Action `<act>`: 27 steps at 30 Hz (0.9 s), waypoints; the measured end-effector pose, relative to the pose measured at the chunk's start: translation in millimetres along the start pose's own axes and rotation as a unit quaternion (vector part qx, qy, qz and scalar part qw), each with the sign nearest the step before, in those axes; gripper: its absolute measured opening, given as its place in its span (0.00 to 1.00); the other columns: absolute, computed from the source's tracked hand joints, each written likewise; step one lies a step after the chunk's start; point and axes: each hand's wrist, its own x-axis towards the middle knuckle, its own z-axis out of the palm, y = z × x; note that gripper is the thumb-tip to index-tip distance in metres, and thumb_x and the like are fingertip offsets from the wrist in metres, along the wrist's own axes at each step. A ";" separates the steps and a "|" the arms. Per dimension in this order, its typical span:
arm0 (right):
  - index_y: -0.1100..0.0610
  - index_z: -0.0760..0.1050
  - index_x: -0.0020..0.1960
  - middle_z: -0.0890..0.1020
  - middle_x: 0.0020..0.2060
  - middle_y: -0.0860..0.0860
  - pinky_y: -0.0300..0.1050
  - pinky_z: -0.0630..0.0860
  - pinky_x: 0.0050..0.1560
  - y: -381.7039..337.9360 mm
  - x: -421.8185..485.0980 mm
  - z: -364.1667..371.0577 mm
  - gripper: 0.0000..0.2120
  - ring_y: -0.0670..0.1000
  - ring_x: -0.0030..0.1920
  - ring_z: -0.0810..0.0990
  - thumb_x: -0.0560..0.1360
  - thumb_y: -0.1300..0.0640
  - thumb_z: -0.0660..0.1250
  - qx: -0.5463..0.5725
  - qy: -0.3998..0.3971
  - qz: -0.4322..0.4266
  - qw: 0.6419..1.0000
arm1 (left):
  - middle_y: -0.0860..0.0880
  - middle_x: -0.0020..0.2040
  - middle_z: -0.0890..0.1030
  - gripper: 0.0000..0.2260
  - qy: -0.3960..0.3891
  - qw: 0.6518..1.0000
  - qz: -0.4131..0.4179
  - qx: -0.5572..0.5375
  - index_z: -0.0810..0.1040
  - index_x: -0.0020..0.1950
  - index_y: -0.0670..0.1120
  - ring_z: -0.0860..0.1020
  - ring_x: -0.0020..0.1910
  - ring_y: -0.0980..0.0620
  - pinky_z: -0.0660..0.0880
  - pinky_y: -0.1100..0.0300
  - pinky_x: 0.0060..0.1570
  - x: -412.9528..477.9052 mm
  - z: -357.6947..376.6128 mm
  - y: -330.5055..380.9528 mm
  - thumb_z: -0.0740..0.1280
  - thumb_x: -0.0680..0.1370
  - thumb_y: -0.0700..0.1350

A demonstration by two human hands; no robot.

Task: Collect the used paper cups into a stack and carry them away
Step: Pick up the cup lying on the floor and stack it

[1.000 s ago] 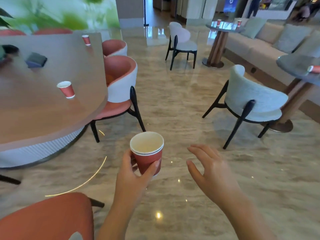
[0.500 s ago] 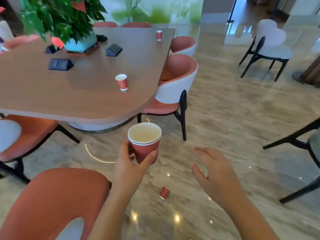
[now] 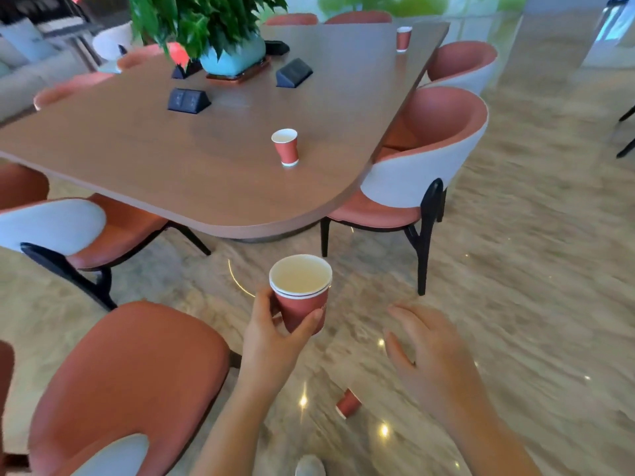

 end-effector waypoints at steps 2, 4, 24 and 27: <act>0.61 0.80 0.50 0.83 0.46 0.53 0.44 0.75 0.45 20.2 7.1 27.9 0.11 0.55 0.44 0.81 0.68 0.62 0.73 -0.003 -0.002 -0.003 1.000 | 0.60 0.52 0.78 0.22 0.001 1.000 -0.017 0.000 0.68 0.51 0.64 0.75 0.49 0.70 0.75 0.63 0.45 11.6 15.4 -31.9 0.76 0.66 0.48; 0.60 0.79 0.51 0.83 0.47 0.52 0.47 0.77 0.43 43.2 11.7 59.9 0.12 0.55 0.45 0.81 0.69 0.61 0.72 -0.001 -0.019 0.011 1.000 | 0.60 0.53 0.77 0.24 -0.001 0.999 -0.037 -0.004 0.68 0.52 0.64 0.75 0.49 0.70 0.78 0.54 0.44 22.0 30.9 -68.3 0.77 0.65 0.48; 0.57 0.74 0.62 0.77 0.61 0.52 0.48 0.69 0.61 280.5 -7.3 453.8 0.19 0.53 0.61 0.73 0.73 0.54 0.67 -0.020 -0.133 0.050 0.990 | 0.65 0.52 0.74 0.28 -0.033 0.997 -0.070 0.031 0.66 0.52 0.63 0.76 0.53 0.62 0.73 0.63 0.49 109.1 158.5 -468.5 0.79 0.60 0.50; 0.57 0.73 0.63 0.76 0.61 0.52 0.48 0.69 0.62 309.9 -11.7 498.8 0.19 0.53 0.61 0.74 0.74 0.53 0.66 -0.022 -0.154 0.035 0.987 | 0.66 0.52 0.73 0.27 -0.046 0.997 -0.051 0.044 0.66 0.51 0.64 0.74 0.54 0.61 0.72 0.65 0.49 120.2 172.6 -515.1 0.79 0.61 0.49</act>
